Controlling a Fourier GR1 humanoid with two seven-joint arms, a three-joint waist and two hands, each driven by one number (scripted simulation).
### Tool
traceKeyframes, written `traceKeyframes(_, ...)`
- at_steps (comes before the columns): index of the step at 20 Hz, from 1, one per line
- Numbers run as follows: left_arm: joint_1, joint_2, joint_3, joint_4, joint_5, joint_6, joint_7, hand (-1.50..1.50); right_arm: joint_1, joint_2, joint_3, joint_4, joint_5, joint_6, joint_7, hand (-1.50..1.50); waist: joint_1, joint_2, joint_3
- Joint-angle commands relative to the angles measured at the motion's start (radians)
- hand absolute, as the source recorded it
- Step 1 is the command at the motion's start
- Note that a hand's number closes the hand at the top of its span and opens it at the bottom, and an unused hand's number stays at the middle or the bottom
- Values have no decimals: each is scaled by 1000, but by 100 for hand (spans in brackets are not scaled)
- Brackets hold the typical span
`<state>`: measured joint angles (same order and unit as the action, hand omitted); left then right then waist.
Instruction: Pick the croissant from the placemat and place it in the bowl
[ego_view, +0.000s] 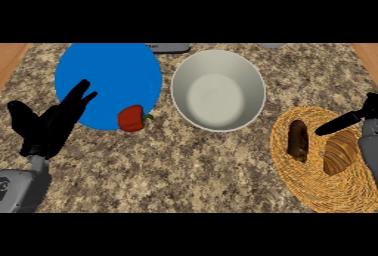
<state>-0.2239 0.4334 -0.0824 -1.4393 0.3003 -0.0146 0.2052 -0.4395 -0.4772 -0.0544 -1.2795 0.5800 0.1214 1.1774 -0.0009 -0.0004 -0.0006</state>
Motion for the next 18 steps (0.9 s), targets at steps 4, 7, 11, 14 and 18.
traceKeyframes(4, 19, -20, -13, -69, -30, 15, 35, 0, -20, 17, -58, 99, 9, 31, 125, -150, 11, 0, 1)
traceKeyframes(7, 47, 10, 15, -103, -12, -18, 54, 0, 53, 24, -59, 28, 14, 53, 123, -150, 3, -4, 0)
traceKeyframes(11, -10, -17, 46, 2, -2, -50, 19, 0, 27, 67, -59, 89, 52, 13, 100, -150, 0, 1, 0)
traceKeyframes(14, 23, -36, 28, -87, -29, -15, 54, 0, 106, 61, -96, 86, 53, -9, 36, -150, 0, -1, 1)
traceKeyframes(18, 32, -62, 44, -33, -54, -21, 8, 0, 96, 60, -122, 182, 69, -21, -35, -150, 1, 1, 1)
